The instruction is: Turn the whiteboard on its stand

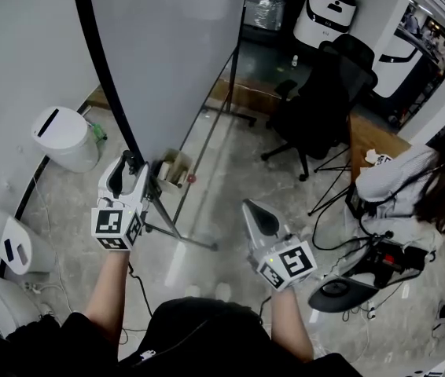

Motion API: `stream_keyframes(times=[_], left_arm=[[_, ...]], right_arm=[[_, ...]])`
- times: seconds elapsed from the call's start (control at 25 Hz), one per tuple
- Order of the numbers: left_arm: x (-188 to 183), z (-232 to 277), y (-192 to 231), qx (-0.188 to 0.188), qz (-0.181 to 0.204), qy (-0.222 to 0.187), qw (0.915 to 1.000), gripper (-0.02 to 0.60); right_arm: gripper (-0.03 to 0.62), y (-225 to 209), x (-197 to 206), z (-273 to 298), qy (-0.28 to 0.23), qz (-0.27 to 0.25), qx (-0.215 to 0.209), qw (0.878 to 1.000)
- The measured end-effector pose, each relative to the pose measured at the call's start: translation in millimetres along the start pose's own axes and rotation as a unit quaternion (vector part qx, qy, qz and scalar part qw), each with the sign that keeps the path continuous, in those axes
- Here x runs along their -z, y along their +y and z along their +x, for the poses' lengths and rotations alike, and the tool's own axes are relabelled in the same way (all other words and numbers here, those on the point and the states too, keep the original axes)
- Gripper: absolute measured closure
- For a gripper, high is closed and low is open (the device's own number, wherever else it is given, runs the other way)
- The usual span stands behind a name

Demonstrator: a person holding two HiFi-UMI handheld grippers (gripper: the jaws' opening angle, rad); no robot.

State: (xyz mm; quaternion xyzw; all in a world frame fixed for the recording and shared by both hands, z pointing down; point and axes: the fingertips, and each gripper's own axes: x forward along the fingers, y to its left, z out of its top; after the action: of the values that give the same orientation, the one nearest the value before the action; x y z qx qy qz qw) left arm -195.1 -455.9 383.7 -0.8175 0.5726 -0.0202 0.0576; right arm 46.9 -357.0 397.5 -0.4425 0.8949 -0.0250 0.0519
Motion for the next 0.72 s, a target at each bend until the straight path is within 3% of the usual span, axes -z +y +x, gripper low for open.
stream_keyframes(times=[0.28,0.72], left_arm=[[-39.7,1.3,-45.2,0.055,-0.026,-0.043,0.9972,0.400],[-30.8,20.7,-129.5,0.136,-0.069,-0.038,0.9875,0.508]], right_arm=[[0.586,-9.2,-5.9,-6.3,-0.005,-0.002,0.014,1.000],[0.586,-19.0,-9.8,-15.9,-0.010,-0.007,0.039,0.999]])
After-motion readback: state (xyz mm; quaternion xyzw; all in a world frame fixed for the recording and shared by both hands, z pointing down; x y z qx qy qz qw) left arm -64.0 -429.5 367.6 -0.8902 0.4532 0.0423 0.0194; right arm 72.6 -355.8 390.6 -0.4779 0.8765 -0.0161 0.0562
